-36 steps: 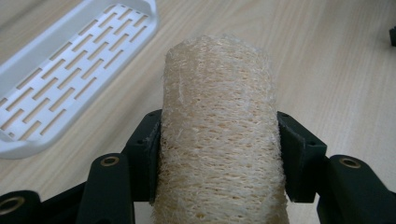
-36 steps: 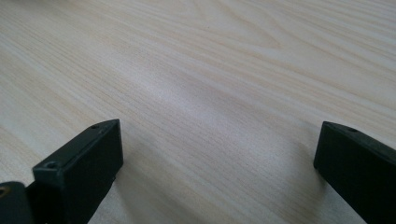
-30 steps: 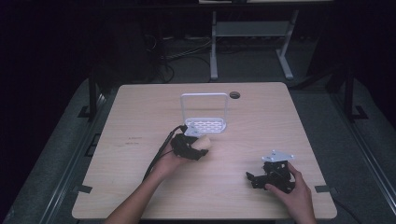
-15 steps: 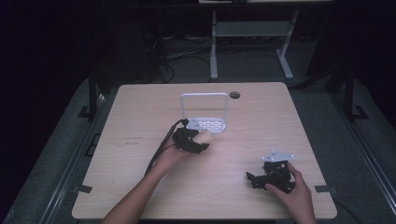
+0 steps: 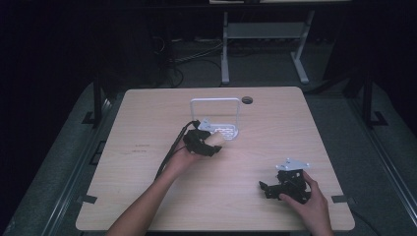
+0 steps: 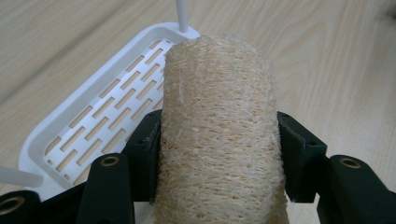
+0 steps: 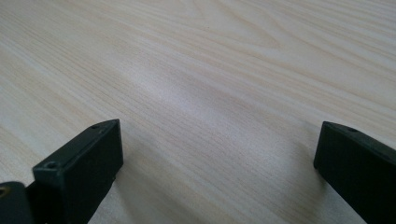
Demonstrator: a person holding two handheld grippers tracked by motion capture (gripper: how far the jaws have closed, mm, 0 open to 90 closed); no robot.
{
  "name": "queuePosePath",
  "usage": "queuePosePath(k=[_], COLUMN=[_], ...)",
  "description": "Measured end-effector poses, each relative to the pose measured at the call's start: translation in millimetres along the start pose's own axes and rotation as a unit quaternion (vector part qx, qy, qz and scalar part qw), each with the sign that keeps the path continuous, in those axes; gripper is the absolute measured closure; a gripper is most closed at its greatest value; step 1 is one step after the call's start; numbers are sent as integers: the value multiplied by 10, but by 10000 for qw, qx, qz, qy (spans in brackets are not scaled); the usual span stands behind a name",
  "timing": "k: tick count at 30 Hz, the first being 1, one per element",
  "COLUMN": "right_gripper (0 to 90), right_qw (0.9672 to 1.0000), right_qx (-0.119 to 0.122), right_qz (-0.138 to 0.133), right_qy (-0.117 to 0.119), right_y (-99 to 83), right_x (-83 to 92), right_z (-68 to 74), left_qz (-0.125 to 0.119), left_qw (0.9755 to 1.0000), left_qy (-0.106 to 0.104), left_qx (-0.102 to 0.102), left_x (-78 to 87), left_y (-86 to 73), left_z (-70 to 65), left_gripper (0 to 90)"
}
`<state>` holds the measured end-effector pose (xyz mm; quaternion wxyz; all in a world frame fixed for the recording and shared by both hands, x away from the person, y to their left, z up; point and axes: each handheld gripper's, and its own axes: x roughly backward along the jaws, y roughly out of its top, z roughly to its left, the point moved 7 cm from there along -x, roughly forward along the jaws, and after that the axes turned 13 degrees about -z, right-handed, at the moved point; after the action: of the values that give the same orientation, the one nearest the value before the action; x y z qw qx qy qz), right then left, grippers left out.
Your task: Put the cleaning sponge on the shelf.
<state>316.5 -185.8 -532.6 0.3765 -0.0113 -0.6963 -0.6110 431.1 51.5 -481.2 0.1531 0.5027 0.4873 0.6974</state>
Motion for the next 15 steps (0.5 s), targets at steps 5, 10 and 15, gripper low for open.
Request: queuePosePath(k=[5, 10, 15], right_gripper=[9, 10, 9], right_qw=[10000, 10000, 10000], right_qx=[-1, -1, 0], right_qz=[-1, -1, -1], right_qy=[0, 0, 0], right_y=[0, 0, 0], right_x=[0, 0, 0], right_z=[0, 0, 0], left_qz=[-13, -15, -20], left_qw=[10000, 10000, 9999], left_qy=[60, 96, 154], left_qx=[4, 7, 2], left_x=[-43, -73, -134], left_y=[43, 69, 116], left_z=[49, 78, 117], left_gripper=[413, 413, 414])
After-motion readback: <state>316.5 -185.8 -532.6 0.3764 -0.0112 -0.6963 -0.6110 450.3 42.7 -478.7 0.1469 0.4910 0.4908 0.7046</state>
